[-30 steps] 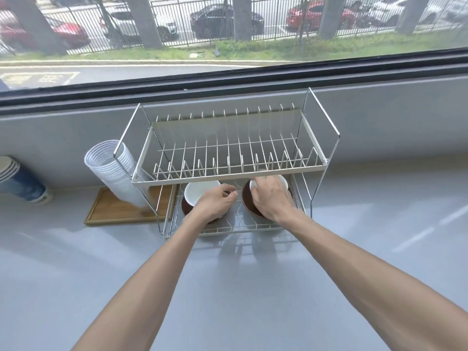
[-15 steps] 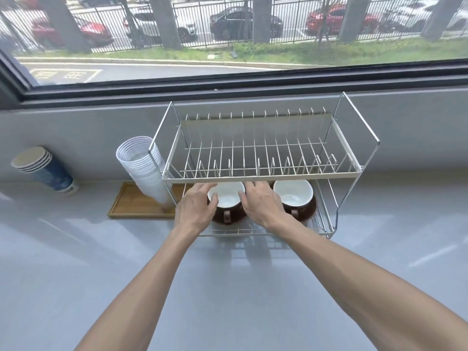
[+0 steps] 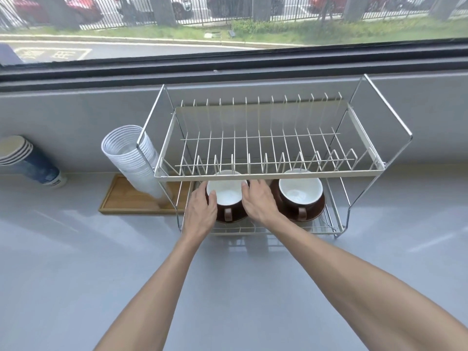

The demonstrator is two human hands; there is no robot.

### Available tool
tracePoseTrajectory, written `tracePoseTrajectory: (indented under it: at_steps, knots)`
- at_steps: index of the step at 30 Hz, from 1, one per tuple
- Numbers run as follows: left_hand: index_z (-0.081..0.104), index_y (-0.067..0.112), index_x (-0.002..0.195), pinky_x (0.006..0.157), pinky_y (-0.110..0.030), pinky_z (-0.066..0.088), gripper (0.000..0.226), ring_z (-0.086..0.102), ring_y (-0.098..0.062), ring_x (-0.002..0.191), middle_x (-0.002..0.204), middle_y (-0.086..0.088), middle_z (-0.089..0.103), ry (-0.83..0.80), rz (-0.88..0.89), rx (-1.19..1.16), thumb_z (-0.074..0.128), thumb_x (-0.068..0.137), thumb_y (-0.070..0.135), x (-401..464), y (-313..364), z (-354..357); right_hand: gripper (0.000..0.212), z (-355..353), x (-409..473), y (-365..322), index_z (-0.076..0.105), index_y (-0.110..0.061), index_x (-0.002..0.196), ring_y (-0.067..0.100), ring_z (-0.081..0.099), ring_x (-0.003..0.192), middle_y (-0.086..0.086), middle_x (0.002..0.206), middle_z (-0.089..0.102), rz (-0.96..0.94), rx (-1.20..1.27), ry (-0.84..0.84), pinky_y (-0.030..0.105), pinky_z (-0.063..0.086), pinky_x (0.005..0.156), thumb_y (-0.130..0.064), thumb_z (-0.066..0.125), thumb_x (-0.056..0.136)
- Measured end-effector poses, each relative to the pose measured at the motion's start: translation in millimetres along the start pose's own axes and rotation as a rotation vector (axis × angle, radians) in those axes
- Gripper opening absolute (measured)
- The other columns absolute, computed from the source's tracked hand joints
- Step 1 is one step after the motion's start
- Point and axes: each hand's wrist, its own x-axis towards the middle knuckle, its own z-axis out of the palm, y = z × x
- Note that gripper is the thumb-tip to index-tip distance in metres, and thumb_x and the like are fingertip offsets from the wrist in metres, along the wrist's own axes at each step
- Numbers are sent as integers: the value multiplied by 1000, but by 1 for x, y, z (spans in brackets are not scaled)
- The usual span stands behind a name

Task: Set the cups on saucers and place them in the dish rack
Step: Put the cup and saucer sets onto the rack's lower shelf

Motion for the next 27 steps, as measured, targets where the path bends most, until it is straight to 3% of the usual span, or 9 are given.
tracePoseTrajectory:
  at_steps: [5, 12, 20, 23, 25, 27]
  knots:
    - [45, 19, 149, 111, -43, 37, 47, 48, -29, 133, 143, -10, 57, 34, -22, -26, 32, 105, 28, 4, -6, 3, 41, 3, 1, 6, 56, 0, 115, 39, 51, 113, 21, 122, 55, 9, 55, -16, 44, 40, 95, -30, 29, 104]
    - [47, 25, 148, 111, -48, 39, 50, 50, -28, 131, 141, -5, 59, 29, -24, -54, 33, 101, 36, 3, -8, 3, 38, 5, -1, 7, 56, -3, 117, 40, 52, 112, 21, 119, 59, 10, 60, 23, 45, 41, 95, -26, 30, 103]
    - [47, 23, 148, 110, -44, 40, 45, 50, -26, 131, 141, -6, 59, 13, 18, -40, 36, 104, 28, 2, -4, 4, 39, 0, -4, 10, 54, -6, 126, 41, 52, 116, 21, 124, 59, 18, 95, 19, 45, 40, 98, -26, 30, 102]
    - [49, 19, 146, 105, -38, 39, 44, 49, -30, 132, 142, -9, 58, -51, 11, 22, 36, 105, 28, 0, 3, -5, 40, -6, -7, 6, 52, -6, 129, 40, 51, 118, 20, 128, 57, 34, 42, -26, 45, 40, 98, -28, 31, 102]
    - [46, 14, 147, 98, -35, 37, 44, 48, -32, 134, 146, -13, 55, -162, -33, 128, 36, 107, 30, -3, 11, -14, 43, -9, -11, 5, 50, -6, 130, 39, 50, 120, 19, 131, 54, 39, -46, -58, 47, 40, 98, -31, 30, 102]
    - [42, 13, 150, 101, -36, 38, 49, 46, -32, 137, 151, -13, 51, -284, -66, 261, 35, 107, 36, -8, 18, -26, 45, -13, -19, 4, 50, -6, 131, 39, 49, 121, 18, 133, 53, 24, -169, -82, 48, 40, 97, -33, 30, 102]
